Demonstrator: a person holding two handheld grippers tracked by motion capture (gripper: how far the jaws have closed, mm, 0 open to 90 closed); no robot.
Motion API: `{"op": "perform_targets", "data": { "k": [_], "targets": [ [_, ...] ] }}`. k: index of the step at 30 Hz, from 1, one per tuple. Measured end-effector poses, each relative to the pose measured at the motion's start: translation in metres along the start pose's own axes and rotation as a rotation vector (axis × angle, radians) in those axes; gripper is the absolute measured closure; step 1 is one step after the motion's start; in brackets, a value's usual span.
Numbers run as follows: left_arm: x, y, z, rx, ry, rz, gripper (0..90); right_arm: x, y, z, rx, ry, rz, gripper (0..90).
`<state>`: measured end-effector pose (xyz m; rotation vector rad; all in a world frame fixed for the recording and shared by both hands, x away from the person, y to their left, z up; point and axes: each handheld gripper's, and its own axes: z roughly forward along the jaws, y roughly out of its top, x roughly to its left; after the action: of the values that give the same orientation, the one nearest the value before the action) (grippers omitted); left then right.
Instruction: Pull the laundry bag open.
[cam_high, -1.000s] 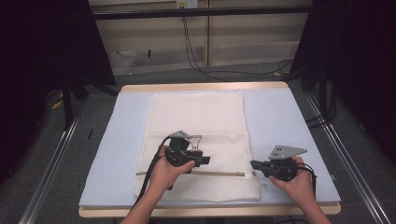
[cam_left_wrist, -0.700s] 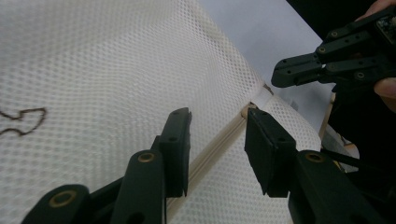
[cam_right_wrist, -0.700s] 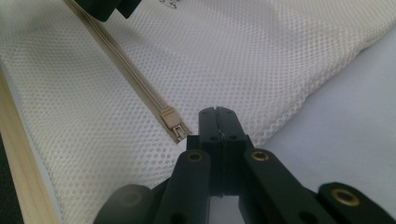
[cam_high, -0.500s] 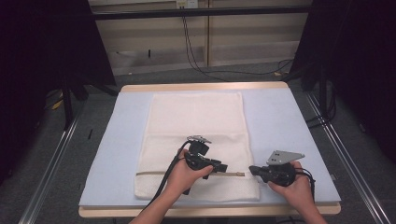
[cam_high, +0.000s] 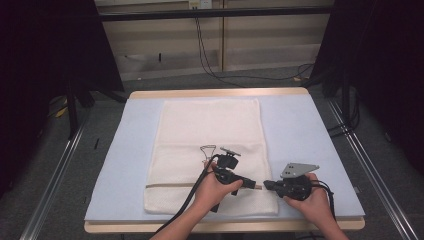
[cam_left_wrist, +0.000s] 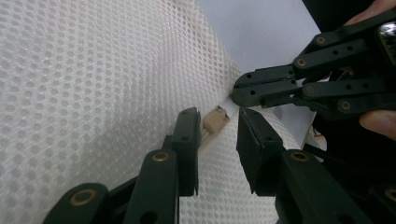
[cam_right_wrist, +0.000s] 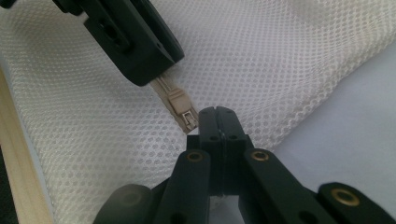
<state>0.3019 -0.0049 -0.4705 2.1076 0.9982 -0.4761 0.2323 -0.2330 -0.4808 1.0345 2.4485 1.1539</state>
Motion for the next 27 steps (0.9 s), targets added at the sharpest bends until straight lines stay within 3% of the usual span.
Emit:
{"op": "perform_targets", "data": {
  "k": [2, 3, 6, 8, 9, 18, 20, 22, 24, 25, 27],
  "targets": [
    [-0.001, 0.001, 0.004, 0.003, -0.006, -0.024, 68.0, 0.000, 0.000, 0.000, -0.001, 0.001, 0.000, 90.0],
    [0.000, 0.001, 0.005, 0.014, -0.009, -0.011, 67.7, 0.000, 0.000, 0.000, 0.001, -0.003, -0.001, 90.0],
    [-0.001, 0.002, 0.010, 0.019, 0.013, -0.025, 68.8, 0.000, -0.001, 0.001, 0.003, 0.000, 0.002, 90.0],
    [-0.002, 0.002, 0.013, 0.020, 0.006, -0.041, 70.3, 0.000, -0.001, 0.001, 0.003, 0.000, 0.003, 90.0],
    [-0.003, 0.002, 0.015, 0.008, -0.008, -0.069, 70.4, 0.000, -0.001, 0.001, 0.003, -0.004, 0.004, 90.0],
    [-0.003, 0.003, 0.021, 0.028, -0.014, -0.092, 75.3, 0.001, -0.002, 0.002, -0.003, -0.004, 0.008, 90.0],
    [-0.003, 0.003, 0.023, 0.013, -0.021, -0.119, 78.7, 0.000, -0.002, 0.002, -0.003, -0.004, 0.013, 90.0],
    [-0.001, 0.002, 0.024, 0.019, -0.024, -0.104, 81.4, 0.000, -0.002, 0.002, -0.001, -0.006, 0.016, 90.0],
    [0.000, 0.002, 0.024, 0.017, -0.028, -0.122, 83.8, 0.000, -0.002, 0.002, -0.004, -0.004, 0.022, 90.0],
    [-0.001, 0.002, 0.026, 0.001, -0.034, -0.151, 84.8, 0.000, -0.002, 0.002, -0.005, 0.000, 0.024, 90.0],
    [-0.001, 0.002, 0.026, 0.008, -0.025, -0.126, 86.0, 0.000, -0.003, 0.002, -0.006, 0.000, 0.030, 90.0]
  ]
}}
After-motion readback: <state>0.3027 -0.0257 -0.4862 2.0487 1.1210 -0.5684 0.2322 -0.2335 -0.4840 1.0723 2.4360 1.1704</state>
